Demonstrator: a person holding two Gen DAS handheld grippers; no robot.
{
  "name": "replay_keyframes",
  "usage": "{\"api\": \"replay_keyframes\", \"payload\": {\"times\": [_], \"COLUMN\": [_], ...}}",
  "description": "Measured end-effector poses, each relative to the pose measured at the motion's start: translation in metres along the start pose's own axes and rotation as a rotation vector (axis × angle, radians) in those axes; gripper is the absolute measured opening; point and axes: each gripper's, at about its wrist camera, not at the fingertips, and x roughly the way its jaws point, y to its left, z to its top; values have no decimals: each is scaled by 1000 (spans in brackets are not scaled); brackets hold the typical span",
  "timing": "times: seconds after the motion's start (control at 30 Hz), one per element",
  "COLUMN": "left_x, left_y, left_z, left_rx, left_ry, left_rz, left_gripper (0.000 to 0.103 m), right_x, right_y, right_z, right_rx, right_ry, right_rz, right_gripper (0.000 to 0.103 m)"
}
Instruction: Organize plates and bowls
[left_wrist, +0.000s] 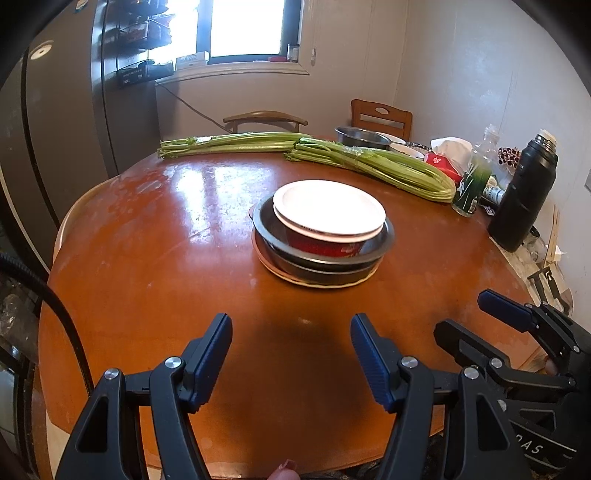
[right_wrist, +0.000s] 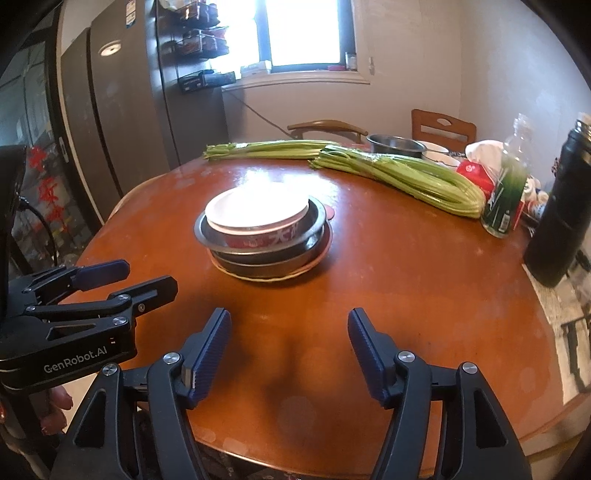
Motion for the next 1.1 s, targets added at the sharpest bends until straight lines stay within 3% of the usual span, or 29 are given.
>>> {"api": "replay_keyframes", "payload": {"times": [0.5, 1.1], "left_x": [-1, 3], "left_y": [-4, 8], "left_z": [-19, -26], "left_rx": [7, -3], "left_ry": [-22, -10], "left_rz": [22, 13], "left_gripper": [66, 66], "right_x": [0, 6], "right_y": [-1, 13], "right_z": [-23, -27], "right_rx": [28, 7], "right_ry": [-4, 16], "right_rz": [-9, -14], "right_gripper": [68, 68]}}
